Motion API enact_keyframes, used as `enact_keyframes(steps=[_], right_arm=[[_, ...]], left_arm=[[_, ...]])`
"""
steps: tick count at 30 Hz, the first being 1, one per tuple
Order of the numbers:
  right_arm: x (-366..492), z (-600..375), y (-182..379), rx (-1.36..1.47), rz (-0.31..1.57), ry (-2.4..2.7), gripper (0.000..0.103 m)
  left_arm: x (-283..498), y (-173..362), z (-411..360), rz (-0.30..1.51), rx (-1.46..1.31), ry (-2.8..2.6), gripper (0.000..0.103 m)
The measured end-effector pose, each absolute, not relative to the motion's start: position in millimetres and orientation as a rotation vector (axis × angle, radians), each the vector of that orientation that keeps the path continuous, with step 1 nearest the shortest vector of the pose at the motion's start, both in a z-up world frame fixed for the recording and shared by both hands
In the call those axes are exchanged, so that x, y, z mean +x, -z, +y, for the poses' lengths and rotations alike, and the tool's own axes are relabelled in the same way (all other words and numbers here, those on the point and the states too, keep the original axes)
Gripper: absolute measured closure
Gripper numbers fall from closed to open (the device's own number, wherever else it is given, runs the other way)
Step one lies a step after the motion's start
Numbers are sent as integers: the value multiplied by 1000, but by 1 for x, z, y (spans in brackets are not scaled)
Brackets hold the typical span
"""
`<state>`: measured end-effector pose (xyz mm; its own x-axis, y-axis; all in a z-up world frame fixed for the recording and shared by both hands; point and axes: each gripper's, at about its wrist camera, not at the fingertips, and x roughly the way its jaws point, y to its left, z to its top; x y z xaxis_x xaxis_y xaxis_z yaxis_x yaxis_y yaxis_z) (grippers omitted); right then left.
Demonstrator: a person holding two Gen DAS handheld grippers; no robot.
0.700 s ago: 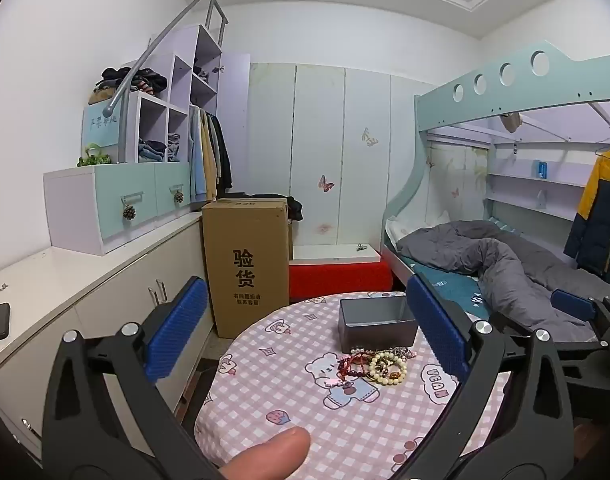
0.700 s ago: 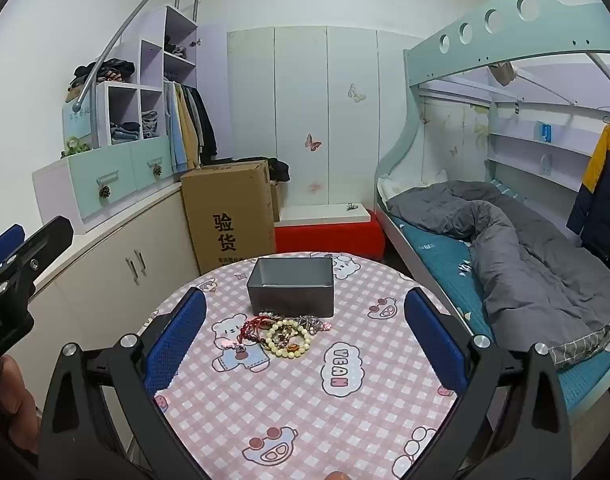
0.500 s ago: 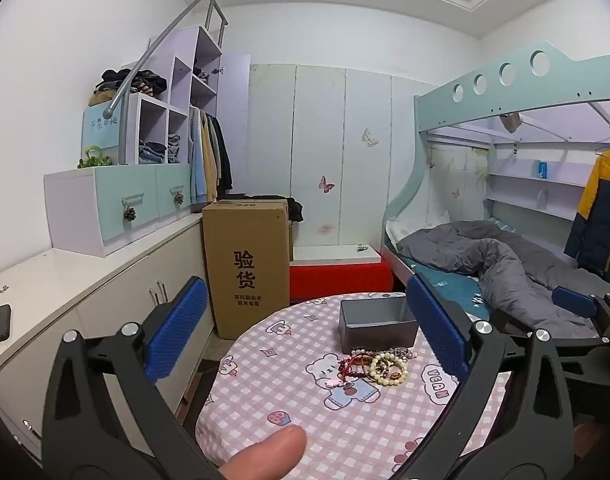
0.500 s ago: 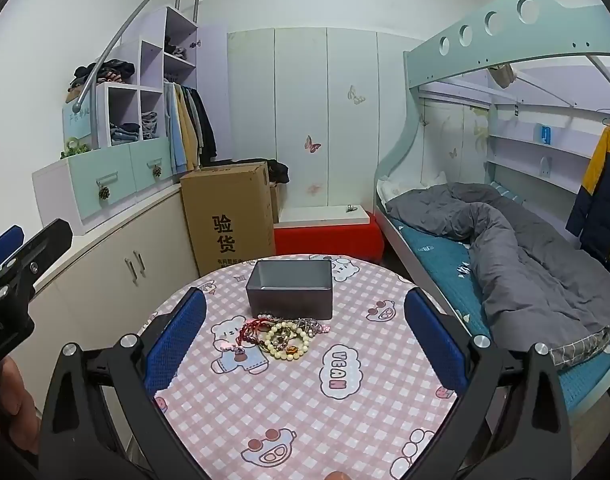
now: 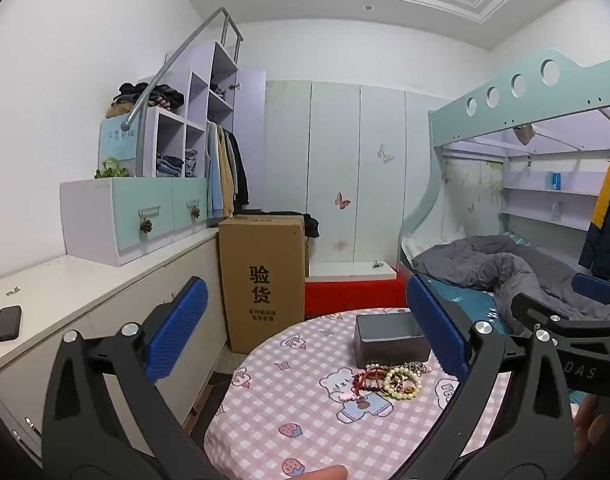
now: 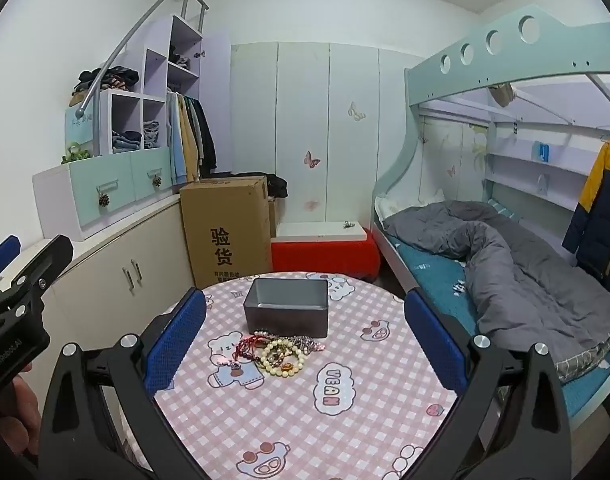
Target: Organize jewelry
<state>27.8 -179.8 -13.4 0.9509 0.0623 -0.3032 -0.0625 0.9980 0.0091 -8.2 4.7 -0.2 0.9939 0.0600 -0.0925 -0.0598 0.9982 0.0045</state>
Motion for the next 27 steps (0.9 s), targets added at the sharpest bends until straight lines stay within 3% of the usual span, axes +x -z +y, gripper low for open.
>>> enact_keyframes(steps=[27], right_arm=[[27,-177,8,-15,275,-74,7]], left_arm=[[-6,4,5,71,11,-39,6]])
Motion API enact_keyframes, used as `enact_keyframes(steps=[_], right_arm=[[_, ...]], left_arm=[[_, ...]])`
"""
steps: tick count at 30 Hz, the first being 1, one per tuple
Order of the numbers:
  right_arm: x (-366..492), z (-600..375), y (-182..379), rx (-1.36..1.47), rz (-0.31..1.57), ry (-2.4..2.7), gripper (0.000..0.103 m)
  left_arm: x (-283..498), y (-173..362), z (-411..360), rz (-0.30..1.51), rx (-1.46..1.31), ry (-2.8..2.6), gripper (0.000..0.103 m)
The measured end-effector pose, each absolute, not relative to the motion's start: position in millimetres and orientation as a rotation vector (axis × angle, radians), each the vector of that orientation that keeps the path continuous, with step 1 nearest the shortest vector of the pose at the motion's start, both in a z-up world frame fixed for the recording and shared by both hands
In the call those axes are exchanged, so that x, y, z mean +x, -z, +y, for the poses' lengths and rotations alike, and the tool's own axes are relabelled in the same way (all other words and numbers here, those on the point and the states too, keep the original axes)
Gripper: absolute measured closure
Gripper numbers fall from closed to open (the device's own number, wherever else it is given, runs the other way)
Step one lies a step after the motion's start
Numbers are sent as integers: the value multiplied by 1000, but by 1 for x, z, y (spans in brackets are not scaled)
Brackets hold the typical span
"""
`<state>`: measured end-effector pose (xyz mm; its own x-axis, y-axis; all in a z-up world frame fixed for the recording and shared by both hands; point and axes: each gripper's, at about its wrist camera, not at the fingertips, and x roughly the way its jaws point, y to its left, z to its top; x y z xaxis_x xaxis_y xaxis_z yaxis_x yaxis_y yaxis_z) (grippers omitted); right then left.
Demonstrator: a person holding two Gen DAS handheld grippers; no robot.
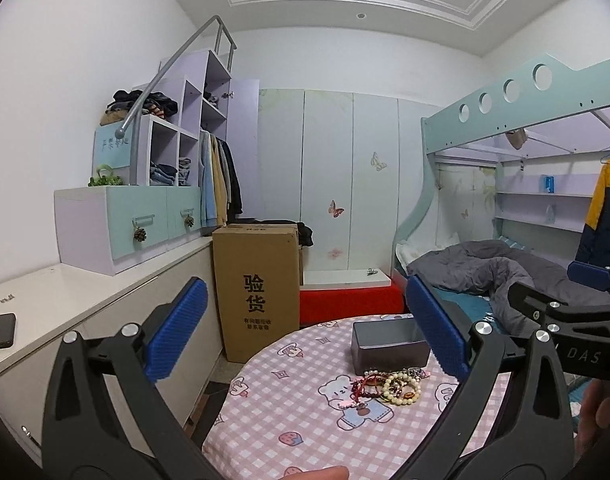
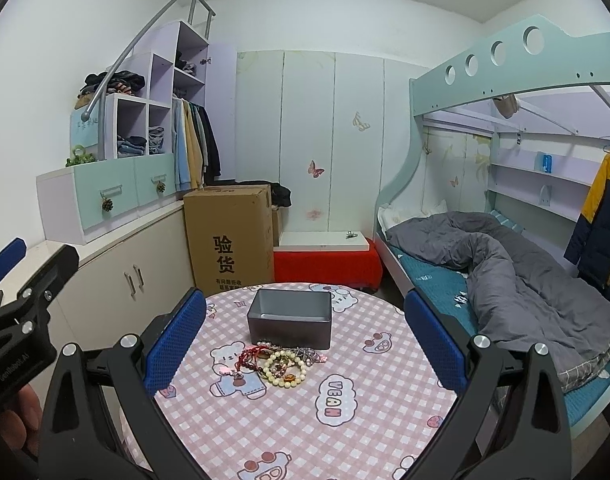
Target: Organize jewelry
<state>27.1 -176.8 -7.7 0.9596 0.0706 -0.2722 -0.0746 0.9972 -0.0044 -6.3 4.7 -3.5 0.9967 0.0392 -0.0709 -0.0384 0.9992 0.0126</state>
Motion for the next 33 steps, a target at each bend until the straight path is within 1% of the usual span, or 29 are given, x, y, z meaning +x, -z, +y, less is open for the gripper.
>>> enact_keyframes(steps=[9,17,21,29,33], right_arm=[[33,-175,10,-18,287,-77,7],[50,-175,23,-18,319,-90,7],[68,-181,48,-18,384,-85,7],[111,-206,118,33,584,-68,7],[126,-213,140,54,654,-65,7]], left_arm=[[7,14,8,128,-7,-34,6],[33,38,14,218,-12,-30,6],[60,70,16,324,14,-32,6],[128,146,6,594,101,2,6],[156,165,-4,663,132,43,6]])
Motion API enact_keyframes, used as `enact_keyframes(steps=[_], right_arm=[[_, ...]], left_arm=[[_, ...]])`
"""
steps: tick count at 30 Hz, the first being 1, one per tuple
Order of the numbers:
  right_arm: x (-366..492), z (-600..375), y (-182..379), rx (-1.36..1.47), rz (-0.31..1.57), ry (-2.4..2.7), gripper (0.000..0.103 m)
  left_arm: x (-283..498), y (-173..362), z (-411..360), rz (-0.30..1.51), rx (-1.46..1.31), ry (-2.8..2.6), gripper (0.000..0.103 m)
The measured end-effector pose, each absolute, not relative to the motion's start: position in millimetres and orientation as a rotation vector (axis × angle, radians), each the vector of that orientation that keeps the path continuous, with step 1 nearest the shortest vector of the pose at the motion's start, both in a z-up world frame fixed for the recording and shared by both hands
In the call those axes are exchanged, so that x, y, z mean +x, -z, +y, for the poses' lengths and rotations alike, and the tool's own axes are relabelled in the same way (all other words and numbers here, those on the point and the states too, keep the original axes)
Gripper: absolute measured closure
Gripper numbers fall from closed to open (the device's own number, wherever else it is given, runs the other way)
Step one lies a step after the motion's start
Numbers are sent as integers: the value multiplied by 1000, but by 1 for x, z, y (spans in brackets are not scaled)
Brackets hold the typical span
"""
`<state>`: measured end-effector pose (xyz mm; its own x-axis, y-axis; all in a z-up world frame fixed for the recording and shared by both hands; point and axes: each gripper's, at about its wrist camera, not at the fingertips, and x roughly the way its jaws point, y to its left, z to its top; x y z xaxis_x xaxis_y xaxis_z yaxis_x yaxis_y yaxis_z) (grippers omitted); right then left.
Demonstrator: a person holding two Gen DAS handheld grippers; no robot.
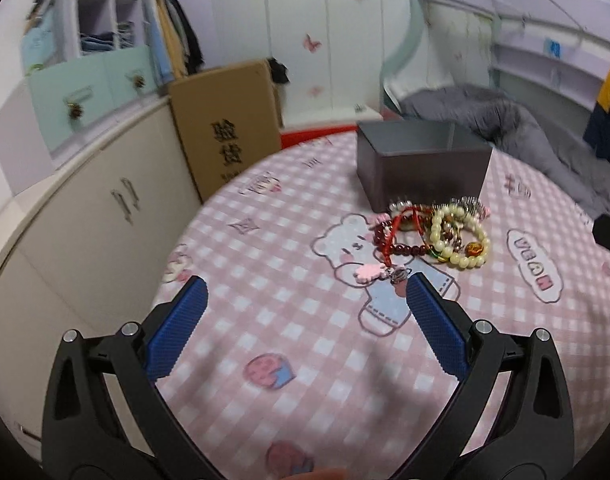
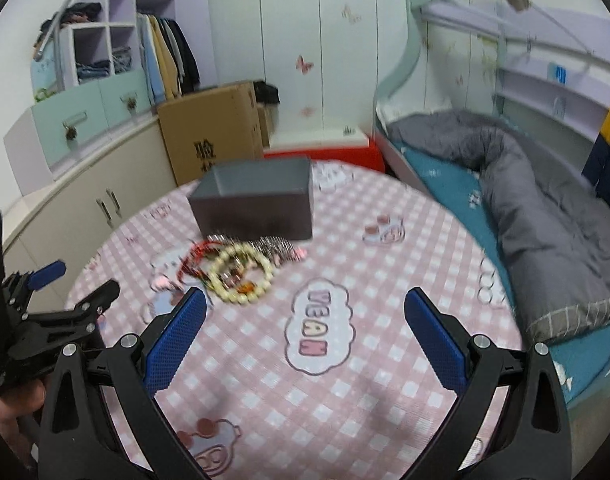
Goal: Organize jewelry
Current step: 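Grasp the pink charm with the left tool while the right tool grasps the pale bead bracelet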
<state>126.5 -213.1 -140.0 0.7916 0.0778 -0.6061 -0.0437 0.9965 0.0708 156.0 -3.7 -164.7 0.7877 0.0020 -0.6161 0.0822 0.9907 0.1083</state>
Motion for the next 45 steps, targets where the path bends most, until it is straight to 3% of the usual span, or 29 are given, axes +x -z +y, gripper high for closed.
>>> enact_keyframes(steps=[11,14,15,18,24,34,35,38,45], right_arm=[[145,-220,171,68,734,-81,7],[147,-218,174,71,744,-99,7],[148,-218,174,73,747,-105,7],[154,-217,176,77,760,-119,7],[175,-216,180,72,783,-168,12],[234,-189,197,15,904,-257,77],[238,-181,201,-30,910,-255,78],[235,-169,200,-116,905,-245,95],[191,-179,162,-96,799,-306,95]], left_arm=[[215,202,-36,861,207,196,7],[217,204,-36,875,164,280,42],[215,203,-35,870,153,299,61],[209,202,-34,858,135,342,83],[196,196,-29,831,85,385,83],[185,189,-7,795,-4,387,83],[184,189,-5,792,-9,385,83],[179,189,1,786,-16,374,83],[168,185,17,771,-53,352,83]])
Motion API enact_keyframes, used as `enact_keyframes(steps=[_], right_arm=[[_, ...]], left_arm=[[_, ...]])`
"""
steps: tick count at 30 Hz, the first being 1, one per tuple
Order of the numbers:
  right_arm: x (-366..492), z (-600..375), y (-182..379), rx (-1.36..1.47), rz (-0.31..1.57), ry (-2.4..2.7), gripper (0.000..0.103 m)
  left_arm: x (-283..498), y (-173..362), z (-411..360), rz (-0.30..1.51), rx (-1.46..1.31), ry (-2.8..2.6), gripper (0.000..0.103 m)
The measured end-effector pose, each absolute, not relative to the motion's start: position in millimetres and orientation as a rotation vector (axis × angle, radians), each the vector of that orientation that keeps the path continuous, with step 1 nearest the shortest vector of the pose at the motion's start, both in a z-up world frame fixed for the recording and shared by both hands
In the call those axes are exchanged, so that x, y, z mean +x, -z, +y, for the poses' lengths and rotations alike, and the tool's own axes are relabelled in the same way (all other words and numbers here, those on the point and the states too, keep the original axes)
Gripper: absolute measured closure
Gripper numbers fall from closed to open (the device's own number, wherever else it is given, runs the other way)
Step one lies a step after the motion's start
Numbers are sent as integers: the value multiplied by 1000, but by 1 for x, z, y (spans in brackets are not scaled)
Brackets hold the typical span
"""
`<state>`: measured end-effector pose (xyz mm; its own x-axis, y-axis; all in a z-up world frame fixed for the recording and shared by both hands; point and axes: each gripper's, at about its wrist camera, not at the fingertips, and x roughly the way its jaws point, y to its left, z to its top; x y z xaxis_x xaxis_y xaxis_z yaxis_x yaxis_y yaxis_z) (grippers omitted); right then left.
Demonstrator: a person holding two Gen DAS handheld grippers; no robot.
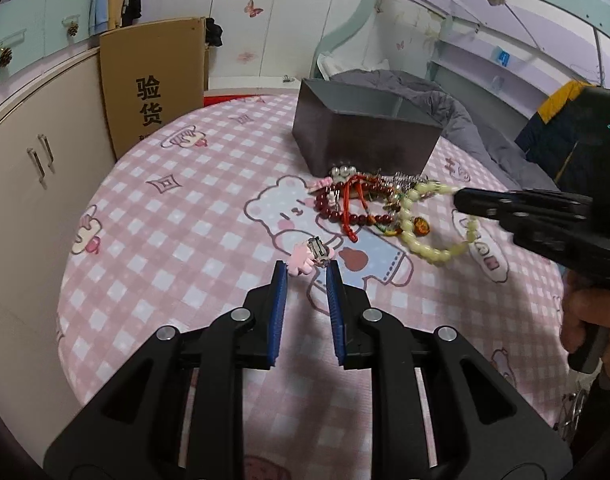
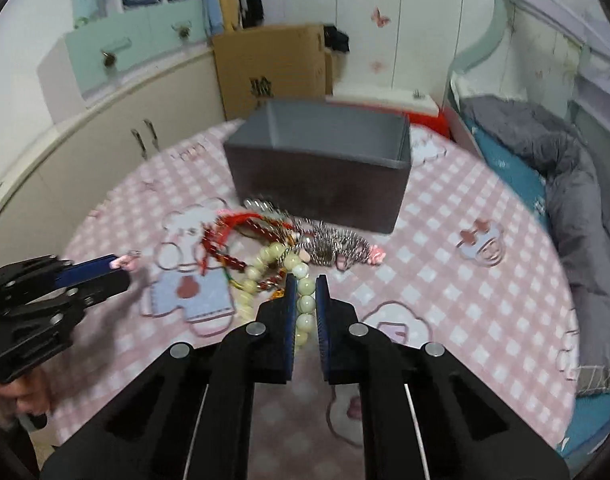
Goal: Organize jewelry
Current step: 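Grasp the pink charm with the left tool while the right tool grasps the pale bead bracelet, then carry both held pieces over the gray box and open both tools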
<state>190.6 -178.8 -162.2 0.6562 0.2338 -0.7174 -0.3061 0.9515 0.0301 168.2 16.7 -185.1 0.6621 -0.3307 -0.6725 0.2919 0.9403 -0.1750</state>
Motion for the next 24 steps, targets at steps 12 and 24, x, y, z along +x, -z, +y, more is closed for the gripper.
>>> enact_keyframes(steps=[12,24], right_arm=[[147,-187,93,-180,644,-328,95],[169,-199,31,-58,538,-407,95]], left_arm=[[149,131,10,655,-37,376,83],[189,63,-10,591,-27,412,83]])
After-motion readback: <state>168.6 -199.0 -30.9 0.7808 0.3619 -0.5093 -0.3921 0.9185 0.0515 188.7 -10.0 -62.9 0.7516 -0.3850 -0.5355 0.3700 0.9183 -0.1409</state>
